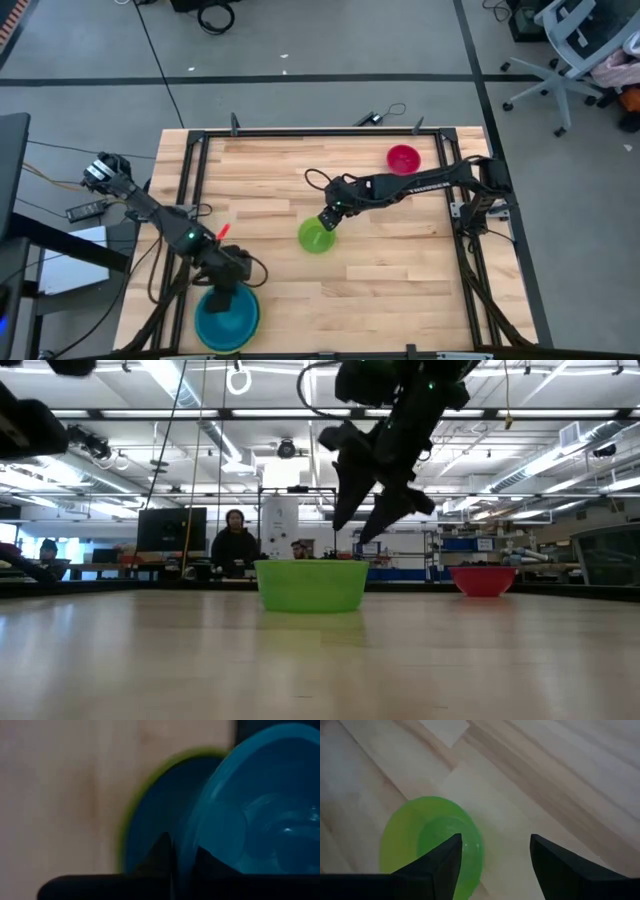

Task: Nest bowls inside each other
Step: Stack the blue bowl on top of the light blue bowl, then stack the light green bowl on top of the blue bowl

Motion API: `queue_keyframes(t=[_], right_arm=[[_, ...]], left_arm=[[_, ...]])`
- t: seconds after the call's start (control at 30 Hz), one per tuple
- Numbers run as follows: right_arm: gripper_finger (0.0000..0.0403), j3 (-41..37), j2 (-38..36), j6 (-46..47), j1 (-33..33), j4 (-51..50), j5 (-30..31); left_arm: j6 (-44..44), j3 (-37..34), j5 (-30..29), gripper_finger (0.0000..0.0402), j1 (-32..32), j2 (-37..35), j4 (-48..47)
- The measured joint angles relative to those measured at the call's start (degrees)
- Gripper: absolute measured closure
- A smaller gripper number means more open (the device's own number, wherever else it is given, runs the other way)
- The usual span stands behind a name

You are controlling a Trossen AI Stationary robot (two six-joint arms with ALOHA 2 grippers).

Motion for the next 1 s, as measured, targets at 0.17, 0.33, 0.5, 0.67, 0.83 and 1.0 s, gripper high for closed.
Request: queue_keyframes(t=[0.17,0.33,0.5,0.67,0.83,1.0], right_arm=[[0.0167,-3.14,-0.05,-0.01,-0.22,2.40,-1.79],[0.0167,-7.23,-0.02,0.49,0.56,8.85,-5.93],[0.0177,-10.76,0.00,2.46,1.43,10.34,-6.30],[0.0218,-13.88,0.01,1.68,1.56,13.12,-8.09],[0.0265,-16.83,0.02,3.64,1.53,18.52,-11.45],[0.0342,-17.06,0.02,4.93,1.69,18.36,-10.65]], left_arm=[[2.92,-0.25,-1.96,0.0338,-0.66,1.65,0.31],[4.22,0.04,-0.77,0.0274,-2.30,3.77,0.58],[1.92,2.50,-0.72,0.0213,0.13,3.50,-1.43],[4.60,6.42,-0.85,0.0184,4.77,2.70,-4.91],[7.70,8.43,-2.64,0.0180,9.55,2.36,-8.67],[9.68,8.49,-9.65,0.0180,16.85,2.60,-7.79]])
